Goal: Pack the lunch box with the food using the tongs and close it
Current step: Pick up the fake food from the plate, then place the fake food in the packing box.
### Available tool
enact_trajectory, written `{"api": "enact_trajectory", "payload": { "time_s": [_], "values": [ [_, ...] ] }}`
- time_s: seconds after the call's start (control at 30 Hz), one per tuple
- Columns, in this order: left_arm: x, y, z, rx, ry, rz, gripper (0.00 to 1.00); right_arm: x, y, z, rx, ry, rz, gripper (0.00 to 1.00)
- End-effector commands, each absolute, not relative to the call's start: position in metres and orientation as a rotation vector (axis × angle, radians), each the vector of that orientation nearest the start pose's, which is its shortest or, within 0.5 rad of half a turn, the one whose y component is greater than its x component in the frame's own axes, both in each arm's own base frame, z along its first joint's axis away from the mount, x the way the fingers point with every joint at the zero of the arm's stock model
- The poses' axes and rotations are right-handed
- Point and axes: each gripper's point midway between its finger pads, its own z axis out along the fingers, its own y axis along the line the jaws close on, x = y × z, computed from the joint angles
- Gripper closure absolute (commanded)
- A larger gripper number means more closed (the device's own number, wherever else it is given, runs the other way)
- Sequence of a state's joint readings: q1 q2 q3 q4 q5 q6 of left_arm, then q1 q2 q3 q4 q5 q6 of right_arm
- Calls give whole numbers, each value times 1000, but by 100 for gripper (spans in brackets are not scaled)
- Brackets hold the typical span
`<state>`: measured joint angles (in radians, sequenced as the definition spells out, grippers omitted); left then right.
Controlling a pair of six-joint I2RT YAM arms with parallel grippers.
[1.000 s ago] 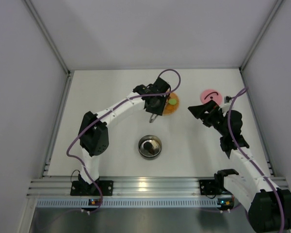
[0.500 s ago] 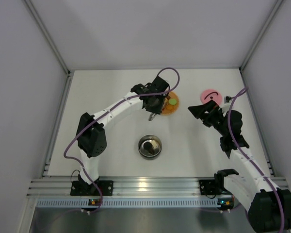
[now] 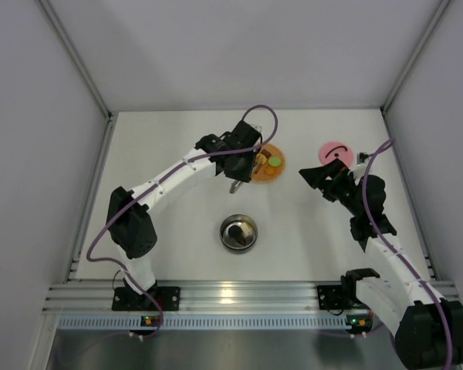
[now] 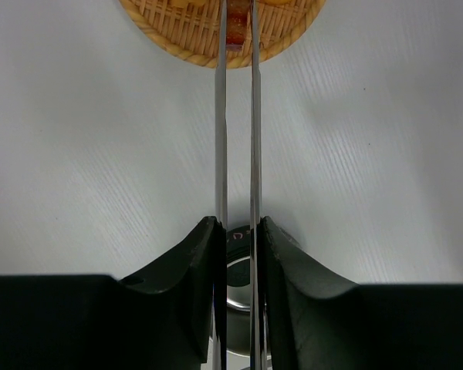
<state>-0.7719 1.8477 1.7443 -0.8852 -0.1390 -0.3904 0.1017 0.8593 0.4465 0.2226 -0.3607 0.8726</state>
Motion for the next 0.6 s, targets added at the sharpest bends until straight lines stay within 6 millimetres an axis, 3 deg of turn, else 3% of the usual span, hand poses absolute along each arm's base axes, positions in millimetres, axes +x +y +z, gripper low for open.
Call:
{"api": "enact_trajectory", "payload": {
  "time_s": [0.0, 0.17, 0.27, 0.4, 0.57],
  "values": [
    [312, -290, 220, 406, 2442, -343, 70, 309, 118, 221, 403, 1748, 994, 1],
    [277, -266, 218, 428, 2481, -369, 70, 310, 118, 220, 402, 1752, 994, 1],
    [251, -248, 236, 438, 2457, -425, 70, 310, 117, 219, 407, 1753, 990, 1],
    [218, -230, 241, 479, 2485, -476, 69, 312, 118, 218, 408, 1756, 987, 0],
    [180, -214, 235, 527, 2527, -552, 68, 313, 119, 216, 410, 1761, 997, 1]
  ]
}}
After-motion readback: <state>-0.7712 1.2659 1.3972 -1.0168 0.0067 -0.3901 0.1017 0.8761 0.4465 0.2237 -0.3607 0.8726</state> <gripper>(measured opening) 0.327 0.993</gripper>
